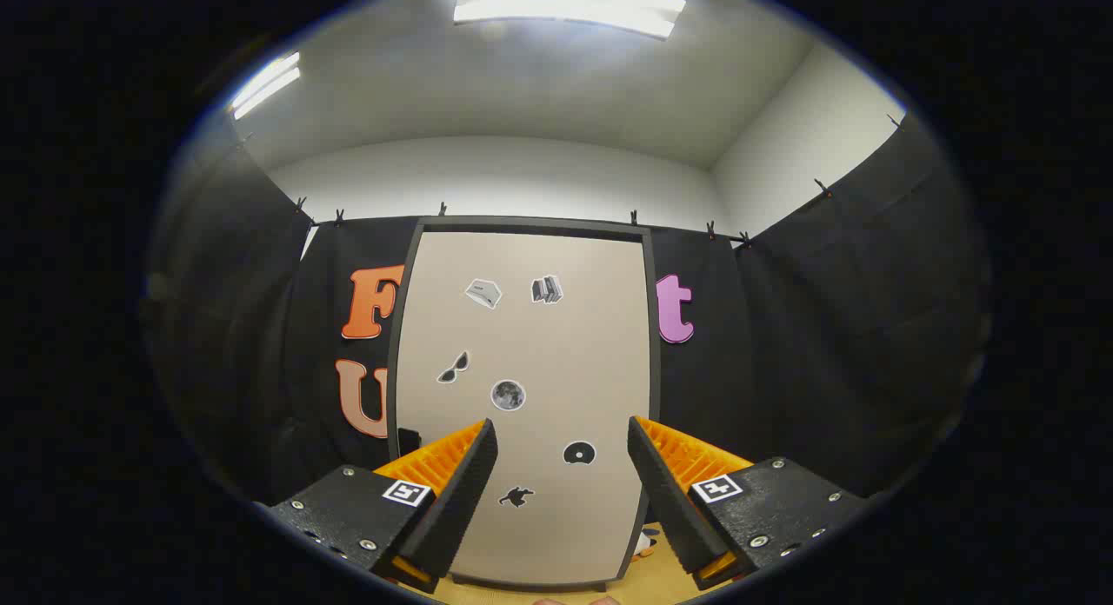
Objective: Open the shoe cabinet door, grab the shoes and put them into the shoe cabinet, then close the shoe cabinet door.
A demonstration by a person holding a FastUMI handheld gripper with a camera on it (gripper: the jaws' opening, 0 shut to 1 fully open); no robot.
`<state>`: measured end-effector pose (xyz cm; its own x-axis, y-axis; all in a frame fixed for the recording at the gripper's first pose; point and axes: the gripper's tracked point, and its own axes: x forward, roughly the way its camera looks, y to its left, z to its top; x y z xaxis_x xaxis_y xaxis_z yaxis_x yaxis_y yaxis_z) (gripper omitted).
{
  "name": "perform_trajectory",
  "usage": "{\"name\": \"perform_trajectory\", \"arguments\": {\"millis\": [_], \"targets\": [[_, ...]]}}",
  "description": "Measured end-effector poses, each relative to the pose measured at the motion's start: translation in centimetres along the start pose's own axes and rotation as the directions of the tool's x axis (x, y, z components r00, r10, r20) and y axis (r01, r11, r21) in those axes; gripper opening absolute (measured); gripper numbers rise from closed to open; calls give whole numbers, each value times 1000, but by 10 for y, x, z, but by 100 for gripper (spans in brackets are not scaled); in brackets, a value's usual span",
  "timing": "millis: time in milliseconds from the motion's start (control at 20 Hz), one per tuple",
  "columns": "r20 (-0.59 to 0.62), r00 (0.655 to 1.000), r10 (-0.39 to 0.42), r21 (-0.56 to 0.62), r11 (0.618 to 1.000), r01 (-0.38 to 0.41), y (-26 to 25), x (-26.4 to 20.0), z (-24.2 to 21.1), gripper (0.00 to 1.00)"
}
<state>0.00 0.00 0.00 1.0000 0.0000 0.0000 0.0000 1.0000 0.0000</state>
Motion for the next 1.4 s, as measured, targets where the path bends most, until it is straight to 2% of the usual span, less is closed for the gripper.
{"name": "perform_trajectory", "arguments": {"millis": [1400], "targets": [[-36,999,16,1,1000,-16,9,0,-10,94]]}}
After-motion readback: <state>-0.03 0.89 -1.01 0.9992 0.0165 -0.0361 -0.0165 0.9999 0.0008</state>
